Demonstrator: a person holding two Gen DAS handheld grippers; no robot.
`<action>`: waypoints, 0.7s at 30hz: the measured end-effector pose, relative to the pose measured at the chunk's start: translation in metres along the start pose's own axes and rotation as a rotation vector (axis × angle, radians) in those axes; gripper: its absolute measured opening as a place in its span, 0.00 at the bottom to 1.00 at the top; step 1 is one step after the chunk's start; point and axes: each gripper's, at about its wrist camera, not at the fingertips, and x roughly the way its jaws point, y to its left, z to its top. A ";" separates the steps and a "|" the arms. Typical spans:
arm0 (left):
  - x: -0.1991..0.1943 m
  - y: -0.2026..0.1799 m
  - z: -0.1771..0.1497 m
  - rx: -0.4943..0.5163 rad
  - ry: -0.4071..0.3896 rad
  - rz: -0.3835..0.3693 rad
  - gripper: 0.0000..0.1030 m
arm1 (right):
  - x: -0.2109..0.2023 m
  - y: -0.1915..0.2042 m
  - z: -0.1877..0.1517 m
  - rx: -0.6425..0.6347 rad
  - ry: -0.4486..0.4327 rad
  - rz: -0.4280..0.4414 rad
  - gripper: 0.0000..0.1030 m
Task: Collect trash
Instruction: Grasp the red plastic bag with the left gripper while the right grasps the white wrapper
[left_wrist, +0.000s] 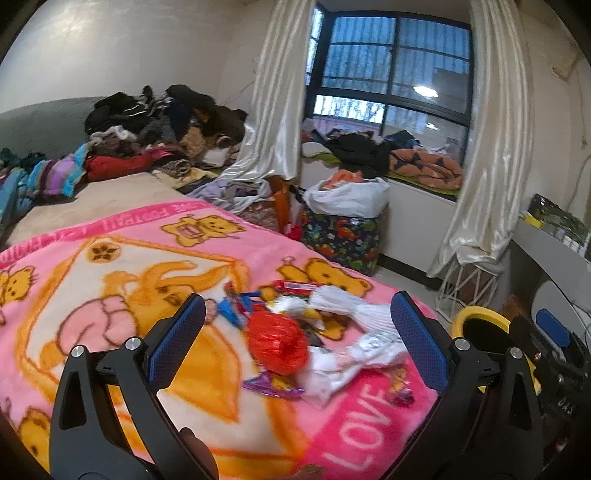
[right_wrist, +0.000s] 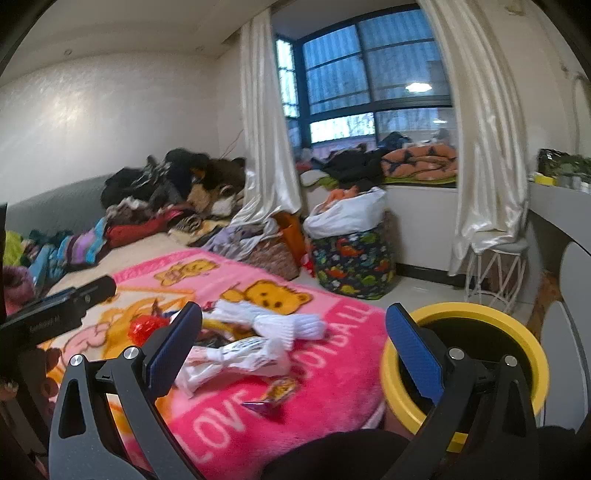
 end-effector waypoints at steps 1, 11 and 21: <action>0.001 0.004 0.001 -0.007 0.001 0.005 0.90 | 0.005 0.004 0.000 -0.005 0.013 0.010 0.94; 0.016 0.052 0.006 -0.071 0.032 0.046 0.90 | 0.056 0.035 0.005 -0.011 0.141 0.068 0.94; 0.047 0.055 0.009 -0.071 0.096 -0.046 0.90 | 0.109 0.006 -0.003 0.080 0.300 0.047 0.94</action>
